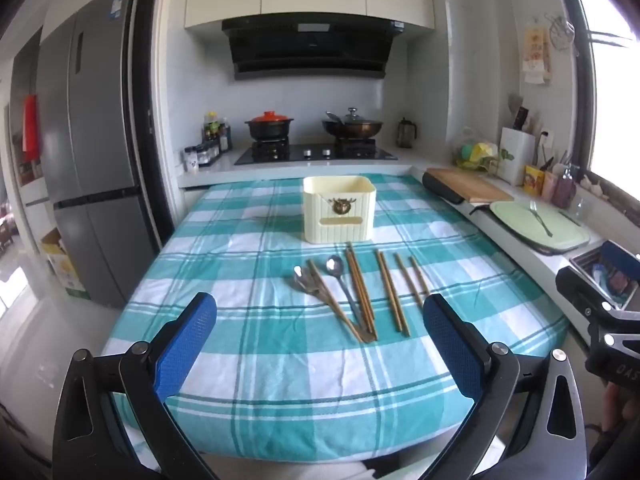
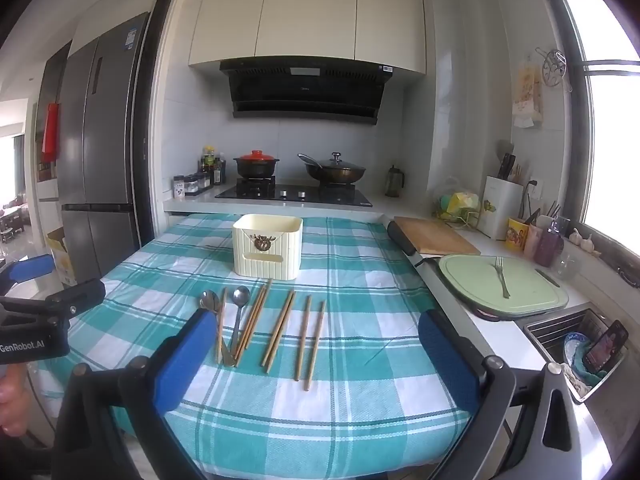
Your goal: Organize utensils
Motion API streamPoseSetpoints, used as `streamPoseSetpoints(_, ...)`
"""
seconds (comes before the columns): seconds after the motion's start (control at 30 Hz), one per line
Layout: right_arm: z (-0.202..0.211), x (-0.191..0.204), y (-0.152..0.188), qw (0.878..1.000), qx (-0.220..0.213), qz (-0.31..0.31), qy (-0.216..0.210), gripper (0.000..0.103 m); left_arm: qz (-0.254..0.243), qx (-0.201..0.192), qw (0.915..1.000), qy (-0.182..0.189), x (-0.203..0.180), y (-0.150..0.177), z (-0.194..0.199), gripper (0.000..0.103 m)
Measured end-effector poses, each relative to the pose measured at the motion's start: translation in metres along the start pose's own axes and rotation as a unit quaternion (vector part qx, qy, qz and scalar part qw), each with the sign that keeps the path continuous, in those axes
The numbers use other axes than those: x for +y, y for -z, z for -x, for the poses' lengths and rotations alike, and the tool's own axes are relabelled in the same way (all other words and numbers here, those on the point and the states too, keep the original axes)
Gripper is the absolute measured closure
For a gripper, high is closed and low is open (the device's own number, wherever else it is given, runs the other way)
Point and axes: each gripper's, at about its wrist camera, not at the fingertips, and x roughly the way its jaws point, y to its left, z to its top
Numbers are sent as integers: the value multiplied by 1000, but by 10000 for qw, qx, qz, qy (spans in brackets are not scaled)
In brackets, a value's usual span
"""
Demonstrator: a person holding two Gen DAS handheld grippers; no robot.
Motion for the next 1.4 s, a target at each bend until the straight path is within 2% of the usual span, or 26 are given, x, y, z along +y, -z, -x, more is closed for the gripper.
streamPoseSetpoints(0.83, -4, -1, 1, 10000, 61, -35, -26, 0, 10, 14, 9999, 166, -4, 1, -2, 0)
streamPoseSetpoints(1.07, -5, -2, 1, 10000, 67, -42, -29, 0, -232, -5, 9997, 34, -6, 0, -3, 0)
streamPoseSetpoints(1.23, -6, -3, 2, 9999, 94, -68, -28, 0, -248, 160, 9996, 44, -6, -1, -6, 0)
streamPoseSetpoints(1.33, -8, -6, 2, 9999, 125, -105, -17, 0, -129, -96, 9998, 97, -5, 0, -5, 0)
streamPoseSetpoints(1.4, -9, -6, 1, 9998, 137, -116, -12, 0, -180, -65, 9998, 75, -6, 1, -6, 0)
